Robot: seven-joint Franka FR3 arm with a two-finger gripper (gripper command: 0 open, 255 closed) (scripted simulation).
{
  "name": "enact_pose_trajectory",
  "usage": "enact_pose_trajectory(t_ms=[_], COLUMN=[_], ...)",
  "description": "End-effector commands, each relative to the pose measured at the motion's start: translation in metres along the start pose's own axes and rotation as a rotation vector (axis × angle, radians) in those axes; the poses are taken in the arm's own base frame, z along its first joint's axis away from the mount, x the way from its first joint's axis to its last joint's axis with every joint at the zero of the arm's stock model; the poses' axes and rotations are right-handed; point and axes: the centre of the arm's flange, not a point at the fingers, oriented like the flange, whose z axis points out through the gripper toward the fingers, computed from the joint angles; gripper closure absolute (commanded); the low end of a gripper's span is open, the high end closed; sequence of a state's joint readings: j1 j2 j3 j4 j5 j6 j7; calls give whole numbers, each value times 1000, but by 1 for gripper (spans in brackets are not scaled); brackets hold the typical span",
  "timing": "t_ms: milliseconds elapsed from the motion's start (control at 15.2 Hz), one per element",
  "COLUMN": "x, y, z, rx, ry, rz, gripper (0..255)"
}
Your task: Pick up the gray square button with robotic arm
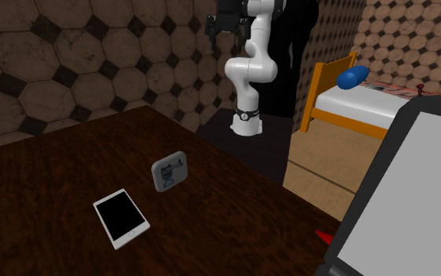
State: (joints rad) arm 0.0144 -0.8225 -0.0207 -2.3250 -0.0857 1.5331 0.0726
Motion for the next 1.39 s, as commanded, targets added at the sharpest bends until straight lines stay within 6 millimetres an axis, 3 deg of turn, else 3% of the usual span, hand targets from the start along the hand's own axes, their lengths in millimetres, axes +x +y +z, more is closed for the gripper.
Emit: enact_pose_trajectory(t_ms=[0, 1320], x=[0, 216], y=[0, -9], z=[0, 154], rx=[0, 46], ry=[0, -8], rz=[0, -16], gripper=[0, 0])
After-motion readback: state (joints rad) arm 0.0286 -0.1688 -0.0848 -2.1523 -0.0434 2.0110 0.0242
